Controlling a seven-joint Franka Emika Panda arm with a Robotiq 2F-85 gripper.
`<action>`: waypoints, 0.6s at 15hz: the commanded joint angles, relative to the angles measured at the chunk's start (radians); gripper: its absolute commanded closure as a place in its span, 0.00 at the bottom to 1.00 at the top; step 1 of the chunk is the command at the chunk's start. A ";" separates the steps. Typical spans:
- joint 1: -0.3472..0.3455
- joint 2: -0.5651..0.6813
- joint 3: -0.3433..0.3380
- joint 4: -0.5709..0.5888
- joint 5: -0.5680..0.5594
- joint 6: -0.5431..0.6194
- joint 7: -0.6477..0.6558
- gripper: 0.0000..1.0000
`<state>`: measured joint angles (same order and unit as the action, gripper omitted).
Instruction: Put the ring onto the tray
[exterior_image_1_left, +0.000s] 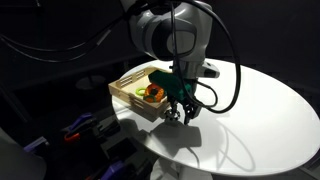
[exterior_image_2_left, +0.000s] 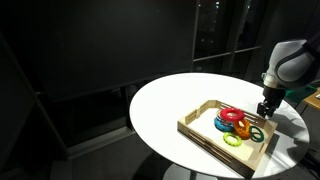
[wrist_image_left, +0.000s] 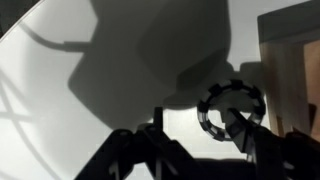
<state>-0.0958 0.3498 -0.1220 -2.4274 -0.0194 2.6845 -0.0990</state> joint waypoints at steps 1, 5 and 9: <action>0.016 0.014 -0.014 0.022 -0.041 -0.005 0.052 0.36; 0.023 0.019 -0.017 0.026 -0.055 -0.005 0.072 0.55; 0.029 0.022 -0.020 0.029 -0.060 -0.007 0.079 0.56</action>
<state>-0.0783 0.3615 -0.1287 -2.4181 -0.0459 2.6845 -0.0620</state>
